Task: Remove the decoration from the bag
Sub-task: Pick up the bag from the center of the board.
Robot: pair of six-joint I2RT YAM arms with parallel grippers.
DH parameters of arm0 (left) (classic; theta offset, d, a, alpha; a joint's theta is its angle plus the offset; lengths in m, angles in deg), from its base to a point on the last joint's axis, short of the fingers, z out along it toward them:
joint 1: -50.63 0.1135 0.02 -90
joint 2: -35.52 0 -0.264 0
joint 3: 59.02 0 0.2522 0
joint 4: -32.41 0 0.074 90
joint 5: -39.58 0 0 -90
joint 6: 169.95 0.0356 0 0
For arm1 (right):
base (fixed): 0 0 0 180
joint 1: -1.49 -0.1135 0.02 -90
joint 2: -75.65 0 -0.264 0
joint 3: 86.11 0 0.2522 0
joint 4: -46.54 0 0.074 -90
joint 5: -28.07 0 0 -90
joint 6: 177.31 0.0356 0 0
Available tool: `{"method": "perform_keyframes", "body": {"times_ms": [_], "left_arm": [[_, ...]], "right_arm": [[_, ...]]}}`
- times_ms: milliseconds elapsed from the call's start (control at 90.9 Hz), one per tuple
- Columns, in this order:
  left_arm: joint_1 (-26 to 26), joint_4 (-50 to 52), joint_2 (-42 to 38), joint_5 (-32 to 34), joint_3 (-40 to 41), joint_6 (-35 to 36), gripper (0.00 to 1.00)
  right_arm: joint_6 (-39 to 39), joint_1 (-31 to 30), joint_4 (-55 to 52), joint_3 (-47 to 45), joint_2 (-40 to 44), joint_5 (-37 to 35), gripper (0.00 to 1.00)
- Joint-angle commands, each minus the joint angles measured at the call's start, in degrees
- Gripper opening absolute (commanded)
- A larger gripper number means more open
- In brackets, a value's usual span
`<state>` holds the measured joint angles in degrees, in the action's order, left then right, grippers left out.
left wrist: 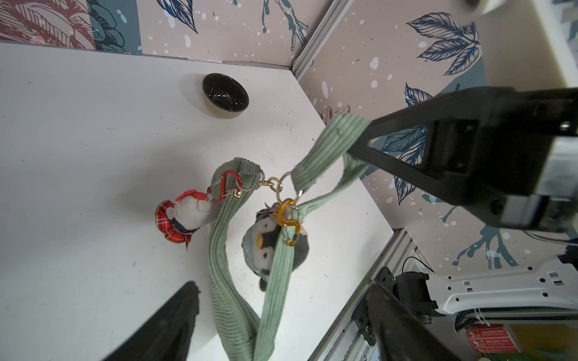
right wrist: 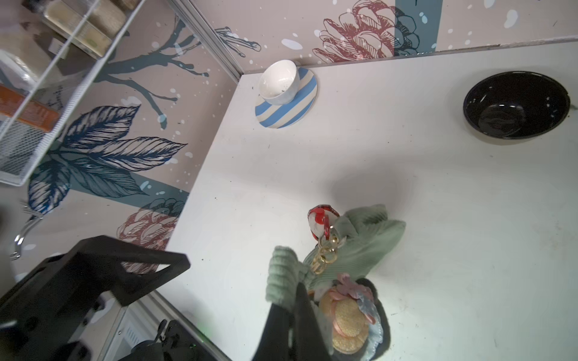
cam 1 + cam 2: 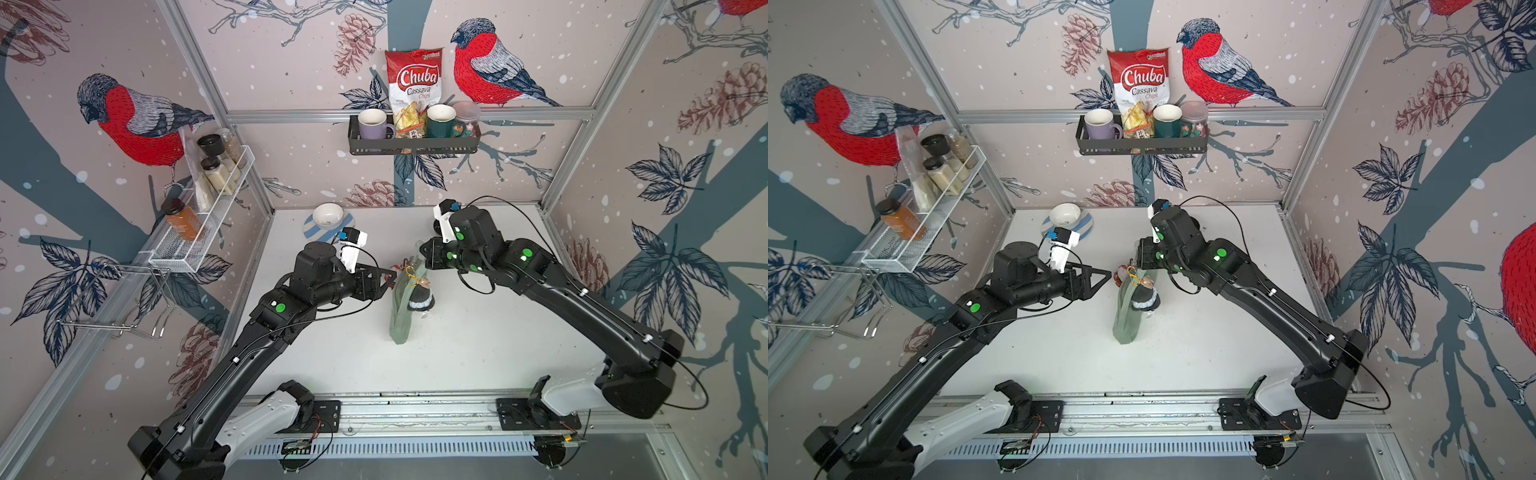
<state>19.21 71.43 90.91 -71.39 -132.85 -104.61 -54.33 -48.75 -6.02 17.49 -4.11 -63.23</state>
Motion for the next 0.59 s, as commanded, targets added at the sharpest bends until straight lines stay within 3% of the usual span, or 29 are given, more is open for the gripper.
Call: {"method": "perform_keyframes", "body": {"times_ms": [0,154,385,583], "left_arm": [[-0.39,-9.22,0.54,-1.0,2.15,-1.39,0.75],[-1.02,-17.54,1.91,-4.31,5.63,-2.79,0.6],[-7.23,-22.71,4.83,-2.46,8.41,-1.96,0.58],[-8.02,-27.29,7.24,-0.76,11.3,-2.59,0.58]], "right_arm": [[1.14,0.93,7.41,-2.97,3.11,6.19,0.07],[0.55,2.78,10.87,-6.91,5.36,13.2,0.09],[1.14,4.31,12.72,-10.09,6.54,15.75,0.08],[1.29,4.79,14.04,-11.85,7.58,17.5,0.07]]}}
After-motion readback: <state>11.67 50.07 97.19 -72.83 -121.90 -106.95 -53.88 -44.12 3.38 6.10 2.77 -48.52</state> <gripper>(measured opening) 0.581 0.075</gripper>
